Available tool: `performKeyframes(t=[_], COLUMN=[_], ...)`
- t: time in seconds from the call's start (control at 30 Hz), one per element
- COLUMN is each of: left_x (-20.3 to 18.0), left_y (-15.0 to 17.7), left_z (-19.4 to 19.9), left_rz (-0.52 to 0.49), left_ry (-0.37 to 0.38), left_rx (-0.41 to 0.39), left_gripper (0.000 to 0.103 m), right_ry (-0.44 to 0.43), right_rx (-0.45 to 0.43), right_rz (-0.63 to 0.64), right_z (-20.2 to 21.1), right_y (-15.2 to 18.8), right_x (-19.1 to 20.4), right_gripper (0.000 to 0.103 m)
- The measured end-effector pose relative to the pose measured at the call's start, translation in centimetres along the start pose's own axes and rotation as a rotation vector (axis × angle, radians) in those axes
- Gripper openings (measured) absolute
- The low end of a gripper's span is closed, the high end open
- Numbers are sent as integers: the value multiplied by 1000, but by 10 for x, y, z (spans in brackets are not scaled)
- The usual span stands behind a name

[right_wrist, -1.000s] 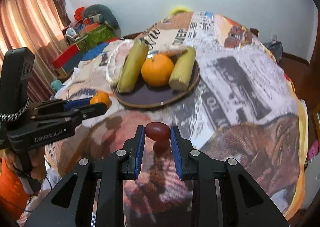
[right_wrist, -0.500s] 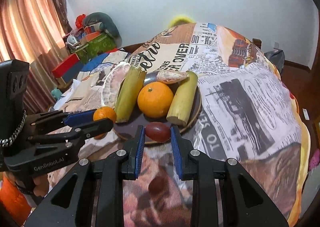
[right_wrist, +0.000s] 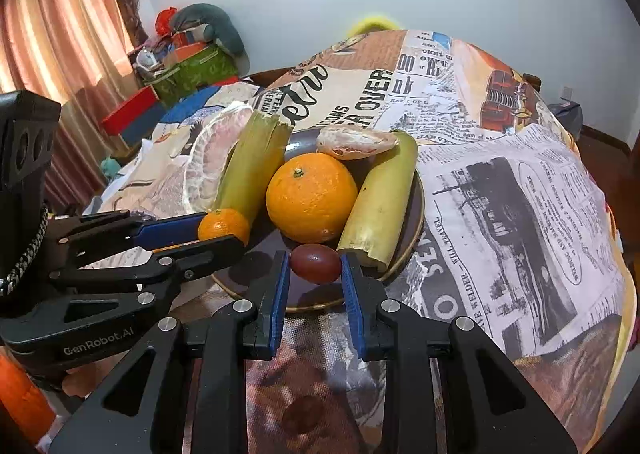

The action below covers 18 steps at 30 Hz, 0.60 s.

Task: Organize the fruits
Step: 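Place the small orange and the date on the plate and open both tools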

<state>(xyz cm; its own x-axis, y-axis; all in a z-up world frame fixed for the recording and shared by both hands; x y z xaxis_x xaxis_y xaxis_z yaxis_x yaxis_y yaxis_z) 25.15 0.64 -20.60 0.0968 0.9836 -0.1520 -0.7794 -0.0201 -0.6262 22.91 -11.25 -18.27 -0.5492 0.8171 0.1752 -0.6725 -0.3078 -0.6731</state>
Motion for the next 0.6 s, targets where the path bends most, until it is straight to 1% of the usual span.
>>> performKeyframes(t=[0.13,0.17,0.2,0.23,0.27,0.4,0.6], left_x=[4,5,6,6,7,9,19], left_y=[0,0,0,0,0,0,-1], left_z=[-1,0,2,4,8,24,46], left_rz=[14,17,23,24,22,20,29], left_ry=[8,6,2,1,1,-14,-41], left_rx=[9,5,-3,-8,-16,-51,-83], left_gripper=[36,41,42,43,43,43,43], right_ry=[-3,-4,-5,-7,-9,-7,-1], right_rx=[16,25,32,38,33,13,-17], right_rz=[-4,-9,-12,-18,-20,-13,-19], right_z=[-4,-5,-6,-5,-3,8,23], right_y=[1,2,2,2,2,2,1], right_x=[1,0,-1,-2,-2,-1,0], right_gripper=[25,28,30,36,37,37,37])
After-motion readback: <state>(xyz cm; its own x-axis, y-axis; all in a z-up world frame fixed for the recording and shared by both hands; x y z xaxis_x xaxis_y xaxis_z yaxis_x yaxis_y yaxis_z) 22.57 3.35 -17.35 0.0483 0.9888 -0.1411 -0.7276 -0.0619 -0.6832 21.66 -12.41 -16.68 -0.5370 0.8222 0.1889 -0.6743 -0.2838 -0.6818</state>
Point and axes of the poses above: each gripper's, at about its wrist camera, not at the fingertips, and z roughly against the way its jaws point, x to its left, y to its underside, the point moved 1 cm from there along -z, roughly the way its jaws point, and after that the axes turned 1 degree about y, right-handed, at the moved point
